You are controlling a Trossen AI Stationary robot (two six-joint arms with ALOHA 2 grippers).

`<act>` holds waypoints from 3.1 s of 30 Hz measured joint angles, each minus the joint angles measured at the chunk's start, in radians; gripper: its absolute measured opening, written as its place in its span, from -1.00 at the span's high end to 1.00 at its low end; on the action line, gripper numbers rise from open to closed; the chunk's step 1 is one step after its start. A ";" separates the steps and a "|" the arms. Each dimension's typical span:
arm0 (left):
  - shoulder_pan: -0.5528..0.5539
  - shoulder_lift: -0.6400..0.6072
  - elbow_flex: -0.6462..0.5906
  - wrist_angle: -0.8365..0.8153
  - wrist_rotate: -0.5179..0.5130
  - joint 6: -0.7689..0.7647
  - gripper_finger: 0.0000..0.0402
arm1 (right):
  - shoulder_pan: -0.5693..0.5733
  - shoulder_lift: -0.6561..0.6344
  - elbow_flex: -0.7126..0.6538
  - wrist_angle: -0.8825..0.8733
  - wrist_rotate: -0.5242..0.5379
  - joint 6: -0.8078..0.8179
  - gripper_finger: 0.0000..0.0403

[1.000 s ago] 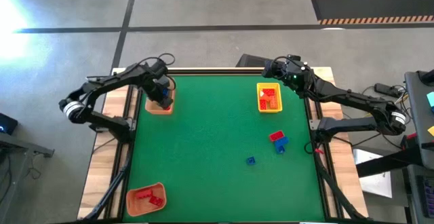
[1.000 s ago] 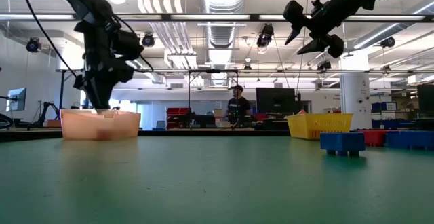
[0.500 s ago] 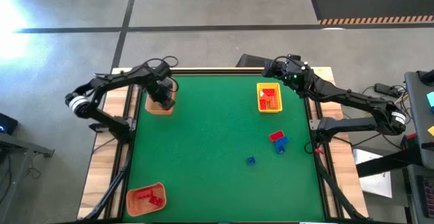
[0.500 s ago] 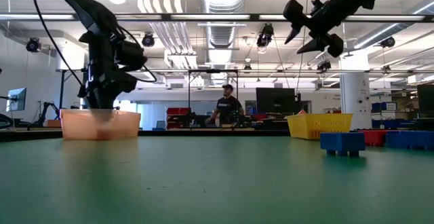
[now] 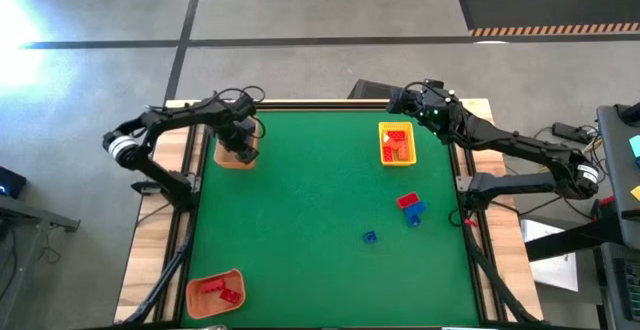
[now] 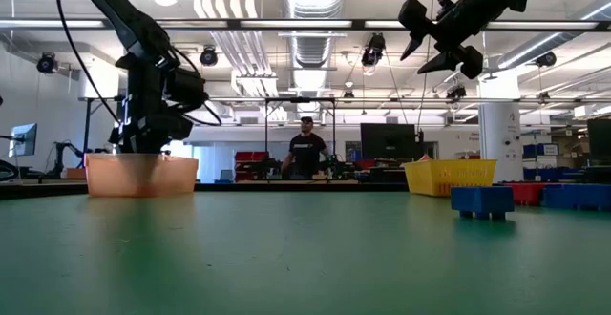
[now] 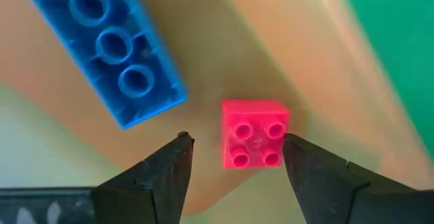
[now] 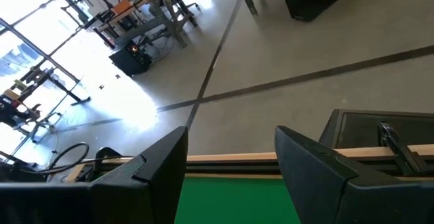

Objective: Sort & place blocks by color
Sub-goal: Put the red game piece from the light orange bin into the orange bin

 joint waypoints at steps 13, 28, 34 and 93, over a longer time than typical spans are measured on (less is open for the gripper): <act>0.004 -0.018 0.031 -0.011 -0.048 -0.006 -0.06 | 0.000 0.000 0.002 0.000 0.001 0.005 -0.04; 0.003 -0.020 -0.057 0.086 0.019 -0.006 -0.03 | 0.000 0.011 0.002 -0.001 0.001 0.029 -0.04; 0.003 -0.020 -0.062 0.106 0.002 -0.007 0.25 | 0.000 0.011 0.002 0.000 0.002 0.029 -0.04; -1.638 -0.154 0.312 -0.129 0.204 -1.907 0.34 | 0.000 -0.087 0.001 -0.296 -0.568 -0.332 -0.04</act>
